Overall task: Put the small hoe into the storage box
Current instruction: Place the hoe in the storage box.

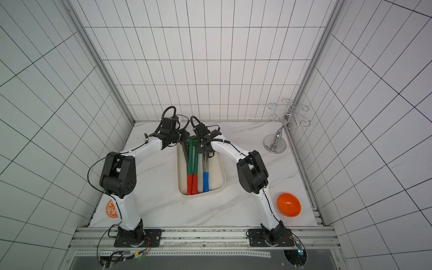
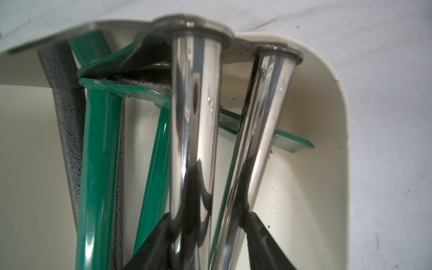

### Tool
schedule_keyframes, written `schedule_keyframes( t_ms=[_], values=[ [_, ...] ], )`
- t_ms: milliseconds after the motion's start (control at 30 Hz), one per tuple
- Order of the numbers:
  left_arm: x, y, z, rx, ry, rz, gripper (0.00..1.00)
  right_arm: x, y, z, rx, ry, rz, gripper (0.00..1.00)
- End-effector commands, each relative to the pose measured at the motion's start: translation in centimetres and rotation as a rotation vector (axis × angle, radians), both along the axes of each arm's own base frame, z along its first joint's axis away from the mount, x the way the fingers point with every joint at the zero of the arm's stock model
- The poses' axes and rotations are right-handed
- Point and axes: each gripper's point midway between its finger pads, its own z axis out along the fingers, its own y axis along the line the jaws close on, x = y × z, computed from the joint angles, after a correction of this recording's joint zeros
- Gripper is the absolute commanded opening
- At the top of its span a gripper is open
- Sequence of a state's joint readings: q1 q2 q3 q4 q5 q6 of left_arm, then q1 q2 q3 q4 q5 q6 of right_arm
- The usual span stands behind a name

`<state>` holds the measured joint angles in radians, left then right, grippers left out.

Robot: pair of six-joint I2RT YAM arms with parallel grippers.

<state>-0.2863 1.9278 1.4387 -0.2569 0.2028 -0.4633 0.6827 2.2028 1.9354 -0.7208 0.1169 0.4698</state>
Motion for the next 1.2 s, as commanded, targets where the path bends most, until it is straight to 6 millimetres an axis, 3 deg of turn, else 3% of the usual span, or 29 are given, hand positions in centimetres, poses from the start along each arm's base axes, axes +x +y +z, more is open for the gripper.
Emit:
schedule_keyframes(
  t_ms=[0, 200, 600, 1167],
  values=[
    [-2.3, -0.2, -5.0, 0.039, 0.154, -0.020, 0.23, 0.3, -0.1, -1.9, -0.049, 0.022, 0.009, 0.50],
    [-2.4, -0.2, -4.9, 0.039, 0.154, -0.023, 0.23, 0.2, 0.5, -1.5, -0.030, 0.018, 0.031, 0.47],
    [-2.6, 0.3, -4.4, 0.036, 0.149, -0.016, 0.23, -1.5, 0.4, 3.3, 0.032, -0.058, 0.060, 0.45],
    [-2.5, 0.3, -4.7, 0.038, 0.158, -0.021, 0.23, -2.2, 1.1, -0.2, 0.071, 0.042, 0.100, 0.43]
  ],
)
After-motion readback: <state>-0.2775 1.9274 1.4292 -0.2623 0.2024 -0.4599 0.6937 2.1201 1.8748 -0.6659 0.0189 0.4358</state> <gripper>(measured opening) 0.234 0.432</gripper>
